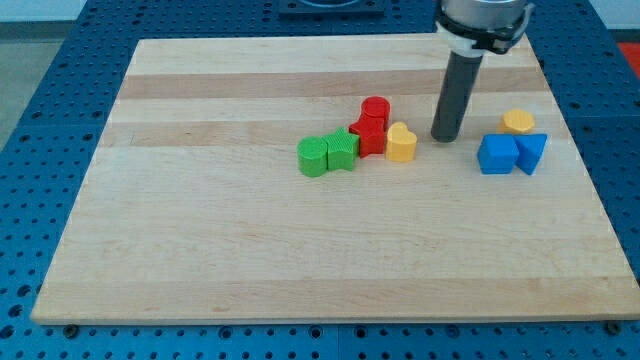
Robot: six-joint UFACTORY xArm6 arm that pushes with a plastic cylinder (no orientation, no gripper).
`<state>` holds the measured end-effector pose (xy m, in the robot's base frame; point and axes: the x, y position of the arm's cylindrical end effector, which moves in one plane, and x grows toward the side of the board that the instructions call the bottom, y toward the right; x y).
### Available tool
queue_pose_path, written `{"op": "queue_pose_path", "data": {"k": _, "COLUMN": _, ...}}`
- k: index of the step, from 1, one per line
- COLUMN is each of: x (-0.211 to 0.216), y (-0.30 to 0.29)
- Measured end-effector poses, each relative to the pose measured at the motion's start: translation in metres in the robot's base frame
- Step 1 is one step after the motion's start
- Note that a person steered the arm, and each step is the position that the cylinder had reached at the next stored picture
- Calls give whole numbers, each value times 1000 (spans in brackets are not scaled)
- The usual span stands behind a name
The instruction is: Move the heart towards the left side of the blue cube
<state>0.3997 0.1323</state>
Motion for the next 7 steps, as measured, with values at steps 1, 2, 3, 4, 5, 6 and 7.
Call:
{"op": "queue_pose_path", "data": {"k": 1, "x": 16, "y": -8}}
{"op": "queue_pose_path", "data": {"k": 2, "x": 40, "y": -28}}
{"op": "queue_pose_path", "data": {"k": 3, "x": 59, "y": -70}}
{"op": "queue_pose_path", "data": {"k": 4, "x": 59, "y": -104}}
{"op": "queue_pose_path", "data": {"k": 5, "x": 57, "y": -122}}
{"op": "queue_pose_path", "data": {"k": 6, "x": 46, "y": -119}}
{"op": "queue_pose_path", "data": {"k": 7, "x": 27, "y": -102}}
